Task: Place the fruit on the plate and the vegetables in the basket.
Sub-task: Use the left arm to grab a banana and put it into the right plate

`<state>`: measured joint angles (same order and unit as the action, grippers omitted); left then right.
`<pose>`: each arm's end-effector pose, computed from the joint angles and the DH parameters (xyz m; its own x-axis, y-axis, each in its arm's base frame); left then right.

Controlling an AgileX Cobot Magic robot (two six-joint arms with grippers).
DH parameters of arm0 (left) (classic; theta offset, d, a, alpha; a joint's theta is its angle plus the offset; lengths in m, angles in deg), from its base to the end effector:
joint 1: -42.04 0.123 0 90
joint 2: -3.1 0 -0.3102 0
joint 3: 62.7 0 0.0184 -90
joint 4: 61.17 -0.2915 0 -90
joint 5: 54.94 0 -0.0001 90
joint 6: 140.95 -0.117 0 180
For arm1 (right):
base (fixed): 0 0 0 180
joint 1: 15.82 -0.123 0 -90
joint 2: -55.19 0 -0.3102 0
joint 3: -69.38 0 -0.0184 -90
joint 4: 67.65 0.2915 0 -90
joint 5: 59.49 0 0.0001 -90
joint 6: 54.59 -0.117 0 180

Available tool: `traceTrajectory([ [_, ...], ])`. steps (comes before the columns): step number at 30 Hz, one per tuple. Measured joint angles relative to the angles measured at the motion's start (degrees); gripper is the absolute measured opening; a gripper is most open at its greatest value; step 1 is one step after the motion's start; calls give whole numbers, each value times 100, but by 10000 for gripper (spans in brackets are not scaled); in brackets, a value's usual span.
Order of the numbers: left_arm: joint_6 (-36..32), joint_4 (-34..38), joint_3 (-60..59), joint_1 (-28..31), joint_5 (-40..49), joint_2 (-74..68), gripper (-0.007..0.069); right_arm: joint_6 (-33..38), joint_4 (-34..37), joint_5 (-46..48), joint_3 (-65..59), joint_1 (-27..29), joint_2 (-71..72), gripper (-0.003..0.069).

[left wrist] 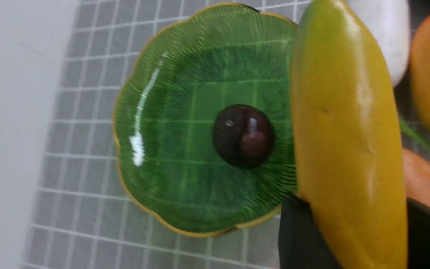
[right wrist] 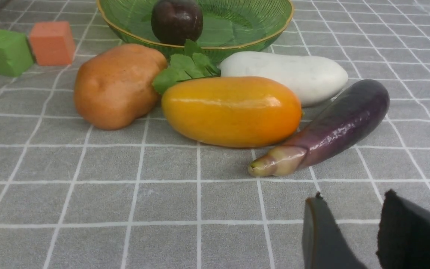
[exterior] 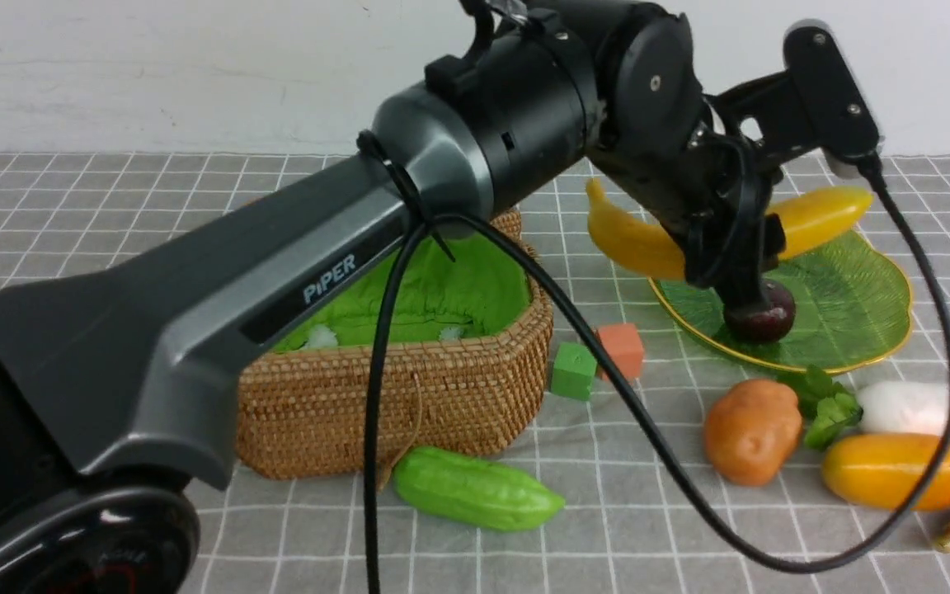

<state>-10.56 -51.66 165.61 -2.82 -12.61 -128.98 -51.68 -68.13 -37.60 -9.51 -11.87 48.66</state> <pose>0.4090 -0.4254 0.3352 0.2126 0.7365 -0.6421 0.8433 0.1936 0.5013 0.0923 -0.0067 0.1650 -0.3005 -0.0379 -0.9530 0.0544 0.9969 -0.0568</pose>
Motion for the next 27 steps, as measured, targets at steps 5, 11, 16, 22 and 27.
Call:
traceTrajectory([
  [5, -815, 714, 4, -5, -1030, -549, 304, 0, 0, 0, 0, 0, 0, 240],
  [11, -1504, 1429, 4, -39, -2196, -1281, 304, 0, 0, 0, 0, 0, 0, 240],
  [16, -1614, 1729, 4, -78, -2839, -1593, 304, 0, 0, 0, 0, 0, 0, 240],
  [22, -1622, 2004, 4, -84, -3085, -1673, 304, 0, 0, 0, 0, 0, 0, 240],
  [27, -1629, 2165, 4, -84, -3127, -1675, 429, 0, 0, 0, 0, 0, 0, 240],
])
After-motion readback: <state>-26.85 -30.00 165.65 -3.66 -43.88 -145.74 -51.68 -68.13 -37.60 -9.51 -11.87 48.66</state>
